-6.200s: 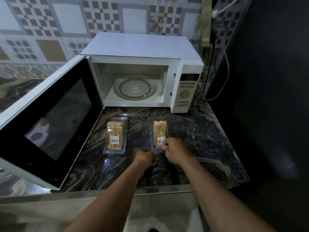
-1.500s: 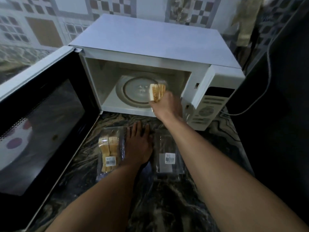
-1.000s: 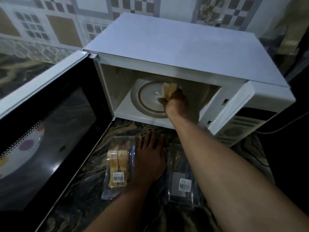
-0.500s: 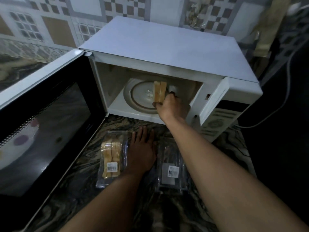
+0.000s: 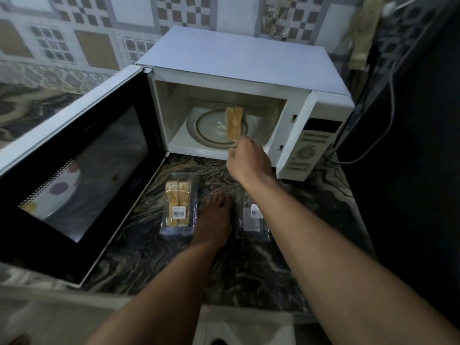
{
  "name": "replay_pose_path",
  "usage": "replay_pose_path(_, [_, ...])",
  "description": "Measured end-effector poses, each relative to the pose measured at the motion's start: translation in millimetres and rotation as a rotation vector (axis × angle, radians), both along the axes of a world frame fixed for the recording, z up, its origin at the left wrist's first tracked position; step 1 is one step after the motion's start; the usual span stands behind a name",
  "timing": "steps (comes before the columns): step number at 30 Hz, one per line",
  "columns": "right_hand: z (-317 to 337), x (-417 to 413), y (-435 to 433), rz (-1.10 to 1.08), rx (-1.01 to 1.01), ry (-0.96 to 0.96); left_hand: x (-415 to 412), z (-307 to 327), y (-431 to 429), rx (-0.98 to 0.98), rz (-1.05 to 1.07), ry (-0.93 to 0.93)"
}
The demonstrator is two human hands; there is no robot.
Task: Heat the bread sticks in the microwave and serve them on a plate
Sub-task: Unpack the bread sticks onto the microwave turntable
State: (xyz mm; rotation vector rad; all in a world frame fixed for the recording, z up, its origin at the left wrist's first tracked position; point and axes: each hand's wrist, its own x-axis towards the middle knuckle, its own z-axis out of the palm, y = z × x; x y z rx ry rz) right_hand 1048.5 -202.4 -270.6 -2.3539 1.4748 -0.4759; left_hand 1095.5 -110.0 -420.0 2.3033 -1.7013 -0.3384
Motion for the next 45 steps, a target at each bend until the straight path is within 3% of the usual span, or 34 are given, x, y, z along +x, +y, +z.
replay_pose_path(5, [-15.2, -5.2, 42.2, 0.053, 0.011, 0.014, -15.7, -9.8, 48.9, -0.097, -0.067, 0.021])
replay_pose_path(9, [-37.2, -5.4, 76.6, 0.073, 0.01, 0.019, -13.6, -11.1, 83.5, -0.286, -0.126, 0.066])
replay_pose_path(15, [-66.9, -0.2, 119.6, 0.262, 0.073, 0.022, 13.1, -13.3, 134.5, -0.48, 0.063, 0.025])
replay_pose_path(21, [-90.3, 8.6, 139.3, 0.374, 0.194, 0.141, 43.7, -3.6, 143.6, -0.462, 0.546, 0.323])
replay_pose_path(25, [-97.7, 15.4, 140.4, 0.393, 0.182, 0.166, 52.2, 11.8, 138.3, -0.458, 0.719, 0.497])
replay_pose_path(30, [-97.7, 18.2, 140.1, 0.422, 0.121, 0.189, 62.2, 11.1, 134.5, -0.349, 0.761, 0.578])
replay_pose_path(38, [-93.3, 21.5, 133.9, 0.434, 0.078, 0.25, 64.4, 7.2, 132.5, -0.371, 0.749, 0.773])
replay_pose_path(45, [-89.1, 22.6, 130.6, 0.461, 0.11, 0.278, 68.4, 18.7, 123.0, -0.253, 0.95, 0.827])
